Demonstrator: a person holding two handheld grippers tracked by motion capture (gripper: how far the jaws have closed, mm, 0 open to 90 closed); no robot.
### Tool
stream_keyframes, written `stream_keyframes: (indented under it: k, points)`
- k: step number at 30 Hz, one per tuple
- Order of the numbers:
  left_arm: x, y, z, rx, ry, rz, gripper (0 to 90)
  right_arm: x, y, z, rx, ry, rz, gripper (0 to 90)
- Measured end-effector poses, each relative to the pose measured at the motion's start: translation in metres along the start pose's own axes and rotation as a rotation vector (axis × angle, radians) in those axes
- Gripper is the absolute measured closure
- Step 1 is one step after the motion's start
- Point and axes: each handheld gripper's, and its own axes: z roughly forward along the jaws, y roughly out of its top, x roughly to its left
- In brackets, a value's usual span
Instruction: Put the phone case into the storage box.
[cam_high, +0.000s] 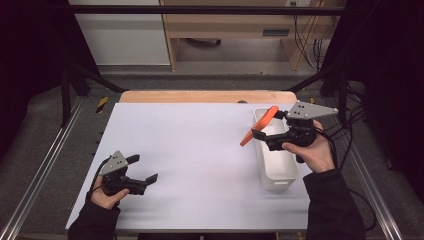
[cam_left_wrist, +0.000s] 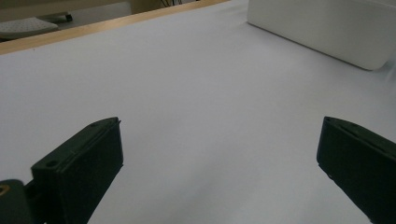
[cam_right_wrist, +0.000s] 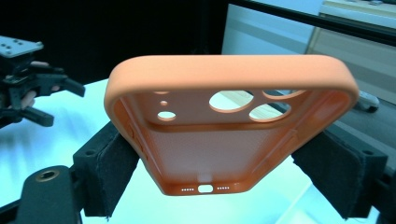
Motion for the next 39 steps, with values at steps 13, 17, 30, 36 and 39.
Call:
stream_keyframes:
  k: [13, 17, 30, 36, 39]
  points:
    - [0.004, -0.004, 0.002, 0.005, -0.001, -0.003, 0.0, -0.017, 0.004, 0.005, 0.019, -0.110, 0.046, 16.1]
    - [0.004, -0.004, 0.003, 0.008, -0.003, -0.004, 0.0, -0.022, 0.005, 0.008, 0.023, -0.142, 0.052, 16.1]
    - [0.004, -0.005, 0.005, 0.015, -0.011, 0.005, 0.0, -0.039, 0.010, 0.020, 0.047, -0.291, 0.102, 16.1]
    - [0.005, -0.007, 0.008, 0.017, 0.001, 0.009, 0.0, -0.048, 0.010, 0.029, 0.080, -0.349, 0.118, 16.0]
    - [0.005, -0.007, 0.008, 0.028, 0.014, 0.008, 0.0, -0.052, 0.010, 0.033, 0.095, -0.368, 0.131, 16.1]
